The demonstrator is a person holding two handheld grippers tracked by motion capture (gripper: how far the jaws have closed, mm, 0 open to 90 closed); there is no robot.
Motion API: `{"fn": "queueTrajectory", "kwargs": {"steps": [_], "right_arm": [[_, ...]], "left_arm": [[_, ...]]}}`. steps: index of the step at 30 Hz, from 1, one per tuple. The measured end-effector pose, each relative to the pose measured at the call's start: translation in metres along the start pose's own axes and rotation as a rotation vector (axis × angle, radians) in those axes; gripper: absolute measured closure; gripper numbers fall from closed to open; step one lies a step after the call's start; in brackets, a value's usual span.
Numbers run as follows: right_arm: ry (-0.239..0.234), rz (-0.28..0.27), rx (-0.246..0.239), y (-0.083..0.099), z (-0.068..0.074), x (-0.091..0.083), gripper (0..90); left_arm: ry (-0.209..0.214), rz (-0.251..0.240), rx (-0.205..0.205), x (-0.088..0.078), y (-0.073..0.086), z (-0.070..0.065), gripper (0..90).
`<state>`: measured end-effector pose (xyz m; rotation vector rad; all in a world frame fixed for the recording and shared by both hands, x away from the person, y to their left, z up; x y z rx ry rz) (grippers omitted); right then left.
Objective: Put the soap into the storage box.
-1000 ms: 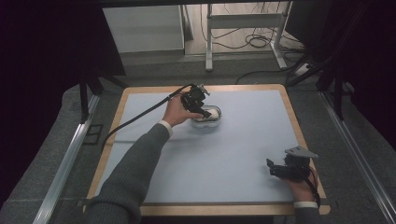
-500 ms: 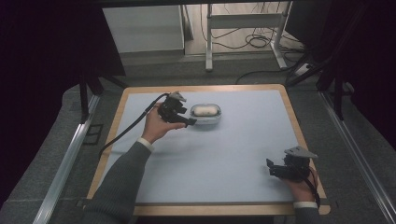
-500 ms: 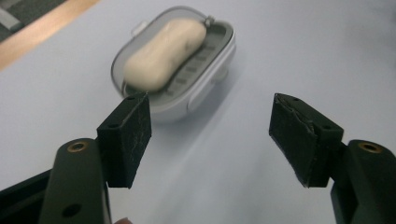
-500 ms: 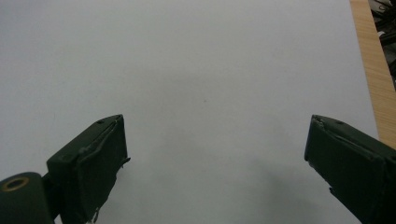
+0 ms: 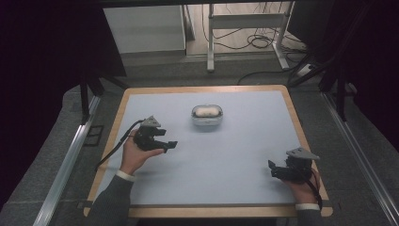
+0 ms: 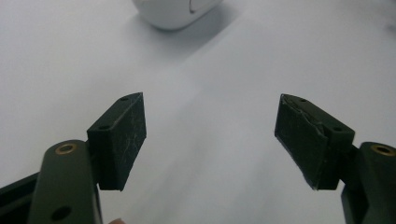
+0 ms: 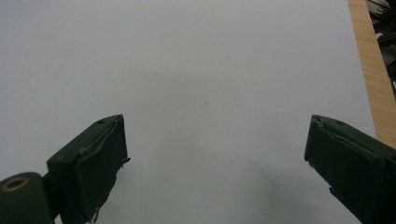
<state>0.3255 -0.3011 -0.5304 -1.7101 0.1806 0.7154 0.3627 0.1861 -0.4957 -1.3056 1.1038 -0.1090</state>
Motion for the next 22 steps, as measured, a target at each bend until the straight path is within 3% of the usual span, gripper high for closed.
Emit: {"fn": "queueTrajectory", "kwargs": {"steps": [4,10,17,22], "right_arm": [[0.0,0.001,-0.004,0.0,0.0,0.0,5.5],[0.001,0.005,-0.006,0.0,0.001,0.001,5.5],[0.004,0.002,-0.009,0.0,0.002,0.001,5.5],[0.022,-0.029,-0.015,-0.001,0.003,0.0,5.8]], "left_arm": [[-0.021,-0.051,-0.046,-0.015,0.021,-0.001,26.0],[-0.04,-0.034,-0.07,-0.024,0.042,0.002,26.0],[-0.015,-0.048,-0.096,-0.028,0.047,0.007,25.6],[-0.015,-0.042,-0.092,-0.025,0.048,0.007,23.6]]}}
Point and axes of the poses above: each handheld gripper's, and its own axes: x roughly forward along the jaws, y roughly out of its underside, z roughly to its left, the point moved 2 cm from there along x, roughly forward along the jaws, and after that the axes turned 5 degrees about -z, right-handed, at the moved point
